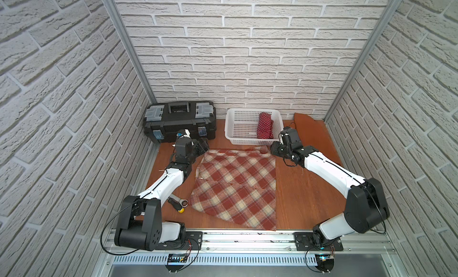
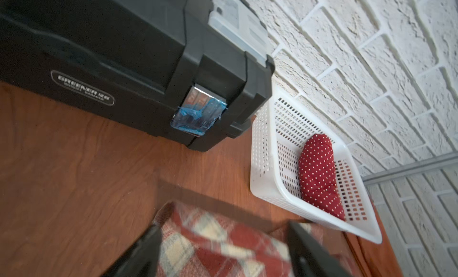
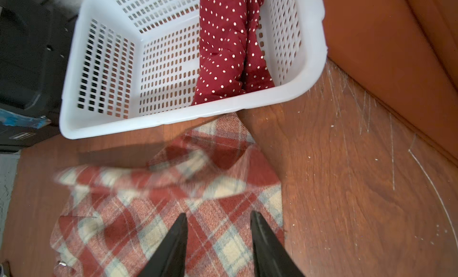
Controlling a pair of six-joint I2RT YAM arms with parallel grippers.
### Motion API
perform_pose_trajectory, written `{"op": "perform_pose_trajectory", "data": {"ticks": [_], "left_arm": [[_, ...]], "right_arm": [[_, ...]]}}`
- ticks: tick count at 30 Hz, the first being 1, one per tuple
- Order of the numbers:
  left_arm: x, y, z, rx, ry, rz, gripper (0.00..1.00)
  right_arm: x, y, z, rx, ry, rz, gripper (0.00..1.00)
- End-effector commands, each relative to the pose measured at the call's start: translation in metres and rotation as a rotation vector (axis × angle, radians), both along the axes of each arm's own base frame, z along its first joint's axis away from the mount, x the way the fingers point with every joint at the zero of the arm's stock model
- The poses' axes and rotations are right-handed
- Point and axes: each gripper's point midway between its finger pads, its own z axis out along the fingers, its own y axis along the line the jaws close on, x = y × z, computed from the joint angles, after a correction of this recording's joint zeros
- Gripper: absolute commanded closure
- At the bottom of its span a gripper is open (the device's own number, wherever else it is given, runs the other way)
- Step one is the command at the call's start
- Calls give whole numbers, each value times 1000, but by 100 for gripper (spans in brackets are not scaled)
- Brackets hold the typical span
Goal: Roll up the skirts
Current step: Flatten out the skirt at the center of the board.
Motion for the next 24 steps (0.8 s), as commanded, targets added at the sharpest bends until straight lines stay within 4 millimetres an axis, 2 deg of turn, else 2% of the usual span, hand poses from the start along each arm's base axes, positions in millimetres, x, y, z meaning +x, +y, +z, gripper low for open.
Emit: {"op": "perform_pose_trajectory", "data": {"ticks": [1,5,7,9,11,12,14,15,16,17,20,22,23,24], "left_arm": [[-32,-4,2,-16,21,-10,2],[-102,-7,-55,-8,205,23,2],[-135,-9,-79,-26,260,32,2],[-160,-7,-95,-63,295,51,6],[-179,-2,-110,-82,329,71,16],[-184,-4,-113,-85,329,60,23],[-194,-4,-121,-92,344,54,44],[-197,-5,-124,-94,351,45,58],[-200,-7,-127,-88,362,36,82],[-202,-8,-131,-79,373,27,100],[-203,-15,-138,-60,407,-1,100],[-203,-20,-145,-34,447,-19,99],[-202,-24,-148,-17,466,-33,81],[-201,-27,-153,1,492,-45,72]], "right_arm": [[-41,2,-6,-28,36,37,54],[-106,2,-51,-48,150,82,50],[-131,7,-67,-27,191,112,50],[-150,19,-77,10,220,150,55],[-169,35,-89,27,267,193,56],[-177,37,-96,20,297,200,56],[-195,35,-114,-27,373,203,52],[-202,31,-121,-56,399,196,50],[-210,25,-128,-88,425,189,47],[-216,19,-132,-115,443,182,44],[-230,2,-138,-150,476,146,40],[-233,0,-141,-131,471,137,37],[-231,3,-144,-117,461,143,37],[-230,7,-147,-101,455,153,37]]}}
